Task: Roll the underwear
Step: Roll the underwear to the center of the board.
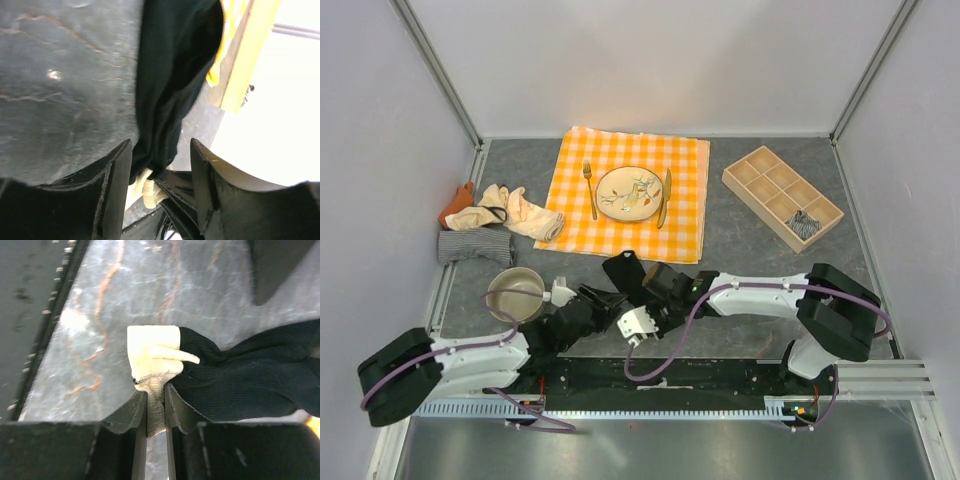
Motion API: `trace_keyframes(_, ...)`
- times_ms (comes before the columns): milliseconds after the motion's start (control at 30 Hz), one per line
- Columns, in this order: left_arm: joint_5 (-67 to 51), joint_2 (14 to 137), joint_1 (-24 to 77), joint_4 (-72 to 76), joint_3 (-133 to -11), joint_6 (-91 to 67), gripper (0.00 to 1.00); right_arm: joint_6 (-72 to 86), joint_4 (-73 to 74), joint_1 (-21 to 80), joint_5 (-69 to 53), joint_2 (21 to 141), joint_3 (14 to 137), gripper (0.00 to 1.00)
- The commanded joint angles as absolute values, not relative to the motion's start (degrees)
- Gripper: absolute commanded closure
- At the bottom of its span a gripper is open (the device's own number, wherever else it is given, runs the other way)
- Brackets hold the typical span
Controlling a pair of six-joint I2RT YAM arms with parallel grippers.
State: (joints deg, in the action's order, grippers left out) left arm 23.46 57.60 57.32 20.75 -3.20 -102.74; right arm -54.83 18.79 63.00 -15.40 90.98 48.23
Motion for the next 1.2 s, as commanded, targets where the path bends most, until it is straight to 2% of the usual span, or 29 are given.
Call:
trace_keyframes(0, 24.9, 45.7, 57.4, 11.2, -2.0, -83.6, 0.41, -51.5, 38.6, 60.8, -28.6, 91.9, 50.0, 0.8)
trace_keyframes(67, 23.7, 37.2, 57.4, 9.1, -1.1, -74.4, 0.36, -51.7, 42.9, 59.0, -31.4, 92.1, 50.9, 0.8)
trace_keyframes(167, 19.6, 26.1, 57.4, 8.3, 1.4, -62.7, 0.36, -52.9, 48.8, 55.5, -36.1, 93.7, 53.2, 0.8)
trace_keyframes(367, 7.6, 7.9, 57.5, 9.9, 7.6, -49.9, 0.38, -54.8, 57.5, 47.6, -44.0, 102.9, 60.0, 0.8)
trace_keyframes(500, -1.3, 4.7, 57.8, 10.4, 7.7, -42.5, 0.4, -55.1, 61.5, 45.1, -46.4, 111.5, 65.8, 0.8)
trace_keyframes(800, -10.4, 12.0, 60.5, 22.0, 7.4, -29.5, 0.43, -53.8, 65.3, 43.2, -47.7, 119.7, 72.2, 0.8)
trace_keyframes(1033, -9.2, 26.8, 69.3, 28.8, 2.4, -19.3, 0.43, -52.0, 65.3, 43.1, -47.1, 122.6, 74.2, 0.79)
trace_keyframes(1133, -8.2, 37.2, 73.5, 29.7, -2.1, -13.0, 0.4, -51.7, 65.5, 43.0, -47.1, 123.2, 74.6, 0.79)
trace_keyframes(1167, -7.4, 43.4, 74.6, 29.6, -3.3, -10.1, 0.31, -51.6, 65.3, 43.0, -47.1, 123.3, 74.6, 0.79)
